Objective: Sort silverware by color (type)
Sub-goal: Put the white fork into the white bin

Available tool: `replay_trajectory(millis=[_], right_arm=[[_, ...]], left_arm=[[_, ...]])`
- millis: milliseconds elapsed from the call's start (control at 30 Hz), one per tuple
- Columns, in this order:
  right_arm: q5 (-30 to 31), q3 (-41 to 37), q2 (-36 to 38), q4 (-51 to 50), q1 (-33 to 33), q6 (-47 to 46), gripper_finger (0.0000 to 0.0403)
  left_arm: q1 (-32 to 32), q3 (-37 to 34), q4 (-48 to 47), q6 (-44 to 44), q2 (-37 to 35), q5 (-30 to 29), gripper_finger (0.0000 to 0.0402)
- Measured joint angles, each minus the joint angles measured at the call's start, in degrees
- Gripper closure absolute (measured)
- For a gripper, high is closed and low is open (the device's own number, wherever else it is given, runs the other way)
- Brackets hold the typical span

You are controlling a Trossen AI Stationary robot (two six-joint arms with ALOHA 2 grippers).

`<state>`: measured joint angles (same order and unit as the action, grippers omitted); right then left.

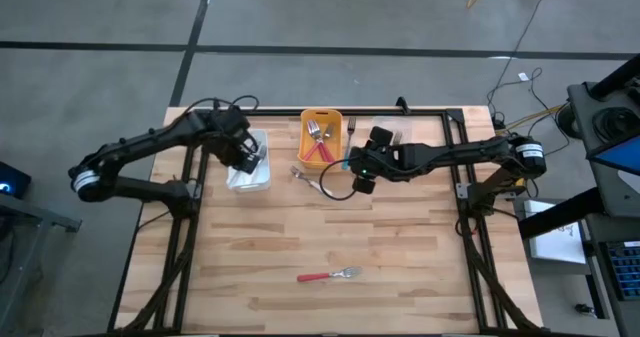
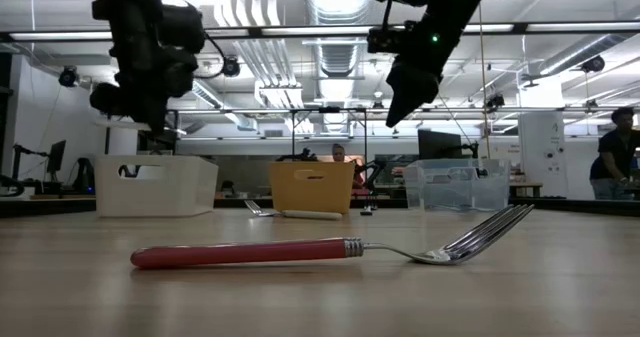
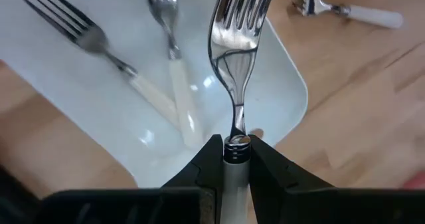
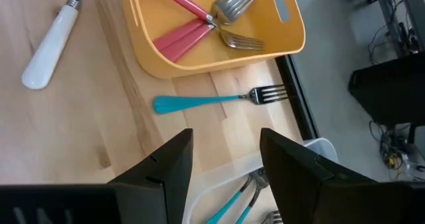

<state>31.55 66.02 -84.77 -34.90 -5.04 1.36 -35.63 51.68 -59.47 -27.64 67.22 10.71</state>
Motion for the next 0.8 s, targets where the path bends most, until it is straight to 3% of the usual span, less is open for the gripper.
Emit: replay_trajectory(millis=[133,533,800], right_arm=[[0.0,-0.1,0.0,0.0,0.0,0.3,0.0236],[0.0,-0.1,0.0,0.9,0.0,1.0,0.0236],[0.0,-0.1,0.0,1.4,0.0,1.2,0.0236]], left_arm=[[-2.7,0.0,-0.3,0.4,3.4,3.7,0.0373],[-9.8,0.0,-3.1,6.5,12.7,5.0,0.0373],[-11.0,0.6,-2.9,9.6,17.2,5.1,0.0373]])
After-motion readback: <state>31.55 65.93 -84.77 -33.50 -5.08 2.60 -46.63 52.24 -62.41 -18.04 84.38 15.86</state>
